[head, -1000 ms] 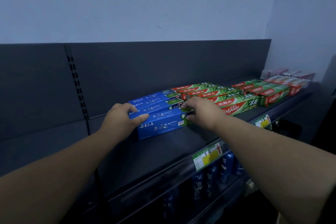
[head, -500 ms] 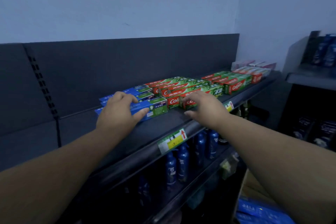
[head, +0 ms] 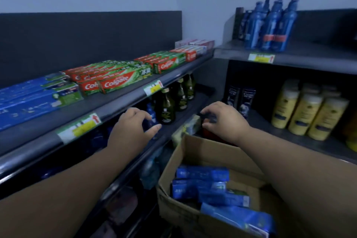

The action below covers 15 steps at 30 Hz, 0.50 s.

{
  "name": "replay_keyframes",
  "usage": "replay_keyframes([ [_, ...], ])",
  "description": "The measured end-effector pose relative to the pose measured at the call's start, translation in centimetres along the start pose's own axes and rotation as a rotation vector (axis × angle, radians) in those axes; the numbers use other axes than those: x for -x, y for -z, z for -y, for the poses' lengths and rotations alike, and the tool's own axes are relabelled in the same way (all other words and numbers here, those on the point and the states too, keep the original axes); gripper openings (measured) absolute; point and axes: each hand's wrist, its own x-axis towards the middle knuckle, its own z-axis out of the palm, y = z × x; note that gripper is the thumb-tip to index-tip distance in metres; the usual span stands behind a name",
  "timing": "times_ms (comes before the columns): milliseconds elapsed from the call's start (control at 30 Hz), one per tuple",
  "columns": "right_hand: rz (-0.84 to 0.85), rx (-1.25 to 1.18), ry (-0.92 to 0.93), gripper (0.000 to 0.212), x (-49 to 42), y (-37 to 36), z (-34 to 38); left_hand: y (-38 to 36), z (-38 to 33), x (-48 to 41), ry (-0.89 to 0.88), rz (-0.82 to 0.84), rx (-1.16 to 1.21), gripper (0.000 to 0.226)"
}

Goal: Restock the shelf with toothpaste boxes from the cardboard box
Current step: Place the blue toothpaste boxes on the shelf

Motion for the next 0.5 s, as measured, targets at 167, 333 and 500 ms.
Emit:
replay_keyframes([
  [167, 0.059, 0.002, -0.114, 0.037, 4.9, -0.5, -7.1, -6.7, -4.7, 1.6, -0.001, 0.126, 0.022, 0.036],
  [333, 0.146, -0.022, -0.207, 0.041, 8.2, -2.9, -11.6, -12.4, -7.0, 3.3, 0.044, 0.293, 0.029, 0.033],
  [500, 0.254, -0.090, -0.323, 0.042, 10.9, -7.0, -14.5, -17.2, -7.2, 4.5, 0.051, 0.465, 0.051, 0.033],
])
